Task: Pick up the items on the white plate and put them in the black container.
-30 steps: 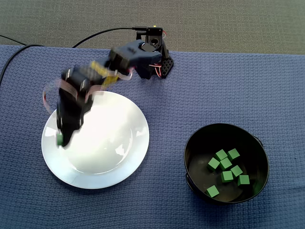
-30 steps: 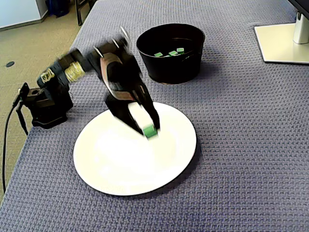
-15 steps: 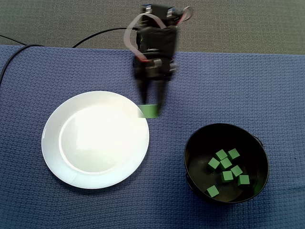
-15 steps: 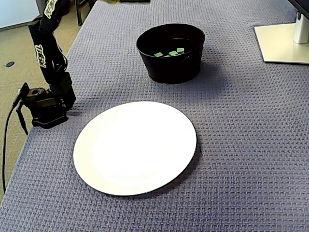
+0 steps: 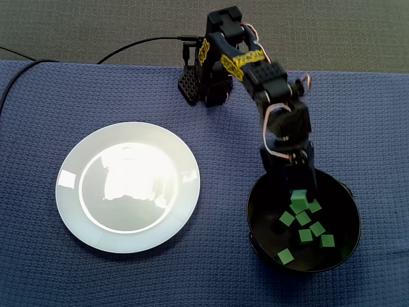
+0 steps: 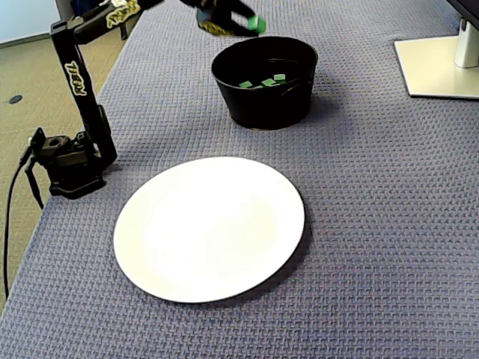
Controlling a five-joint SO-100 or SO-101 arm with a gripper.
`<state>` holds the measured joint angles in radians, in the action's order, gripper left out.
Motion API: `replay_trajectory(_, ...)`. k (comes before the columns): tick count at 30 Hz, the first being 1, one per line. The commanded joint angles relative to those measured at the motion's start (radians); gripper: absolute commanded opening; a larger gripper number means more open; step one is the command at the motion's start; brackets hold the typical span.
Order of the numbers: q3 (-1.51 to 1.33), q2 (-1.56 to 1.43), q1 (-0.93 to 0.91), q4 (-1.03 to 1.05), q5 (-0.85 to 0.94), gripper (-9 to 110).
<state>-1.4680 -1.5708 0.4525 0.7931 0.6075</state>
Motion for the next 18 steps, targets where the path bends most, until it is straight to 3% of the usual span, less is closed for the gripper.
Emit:
replay_trajectory(1, -0.097, 0.015, 0.057, -0.110, 0.026, 0)
replay_trajectory(5, -0.135, 0.069, 0.069, -0.144, 0.037, 1)
replay_trajectory(14, -0.135, 0.035, 0.037, -0.084, 0.038, 30)
replay_trajectory(18, -0.112, -0.127, 0.003, 0.041, 0.187, 31)
